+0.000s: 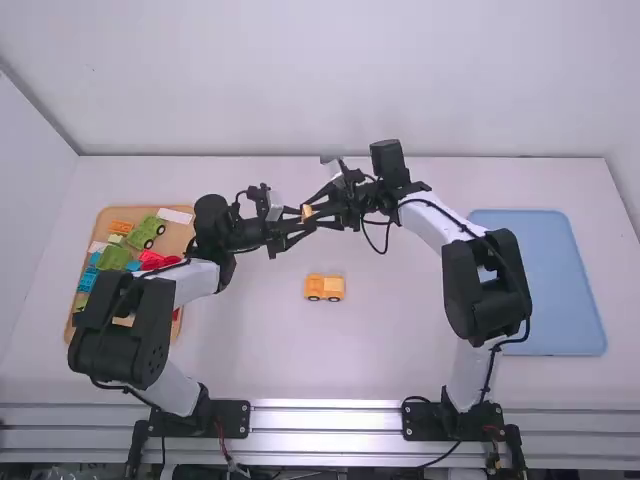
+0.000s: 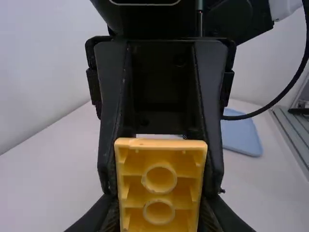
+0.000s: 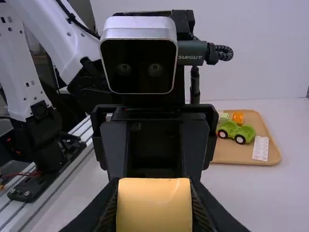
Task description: Assemble lego blocks to make yellow taxi
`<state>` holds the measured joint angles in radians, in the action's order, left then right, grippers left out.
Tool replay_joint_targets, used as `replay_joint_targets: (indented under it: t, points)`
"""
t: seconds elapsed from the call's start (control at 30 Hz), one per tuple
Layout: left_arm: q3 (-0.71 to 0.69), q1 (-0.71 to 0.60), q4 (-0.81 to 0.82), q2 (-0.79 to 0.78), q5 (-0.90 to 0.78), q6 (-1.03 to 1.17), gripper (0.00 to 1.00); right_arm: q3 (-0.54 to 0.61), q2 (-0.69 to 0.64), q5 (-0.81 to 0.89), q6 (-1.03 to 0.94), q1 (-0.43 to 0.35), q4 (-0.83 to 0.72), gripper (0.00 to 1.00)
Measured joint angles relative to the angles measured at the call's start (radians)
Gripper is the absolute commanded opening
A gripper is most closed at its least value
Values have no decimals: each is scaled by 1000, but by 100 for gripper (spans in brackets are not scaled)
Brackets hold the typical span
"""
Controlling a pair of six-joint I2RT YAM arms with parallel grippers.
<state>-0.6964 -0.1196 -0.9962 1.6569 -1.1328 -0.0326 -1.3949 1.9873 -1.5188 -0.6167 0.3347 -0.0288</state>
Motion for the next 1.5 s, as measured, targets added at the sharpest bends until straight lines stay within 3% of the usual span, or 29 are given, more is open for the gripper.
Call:
replay_joint_targets:
  t: [0.07, 0.1, 0.13, 0.17, 0.2, 0.37, 0.6, 0.73, 0.87, 1.0, 1.17, 1.27, 1.5]
  points:
    - [0, 0, 0, 0, 0, -2, 14, 0, 0, 0, -1, 0, 0, 23]
    - [0, 0, 0, 0, 0, -2, 32, 0, 0, 0, -3, 0, 1, 22]
    - [0, 0, -2, 0, 0, 2, 68, 0, 0, -1, -8, 0, 0, 20]
    - [0, 0, -1, 0, 2, 2, 71, 0, 0, -2, -11, 0, 0, 20]
    - [0, 0, -1, 0, 3, 2, 99, 0, 0, -3, -16, 0, 0, 18]
    - [0, 0, 39, 0, 8, -2, 99, -4, 0, 77, 35, -12, 52, 7]
    - [-1, 5, 277, 0, 102, 53, 99, -40, -3, 463, 180, -64, -71, 7]
    - [-10, 5, 461, 0, 346, 72, 99, -41, -14, 802, 226, -59, -218, 9]
    - [-103, 5, 675, 2, 597, 50, 99, -41, -32, 1158, 270, 10, -381, 8]
    - [-240, 6, 879, -5, 795, 0, 99, -41, -34, 1302, 260, 72, -455, 6]
    - [-299, 6, 1001, -92, 1000, -63, 99, -48, -34, 1345, 231, 118, -454, 5]
    - [-270, 6, 989, -250, 1160, -111, 99, -91, -34, 1300, 164, 145, -496, 5]
    - [65, 6, 785, -697, 1415, -153, 99, -226, -32, 1228, 6, 226, -592, 5]
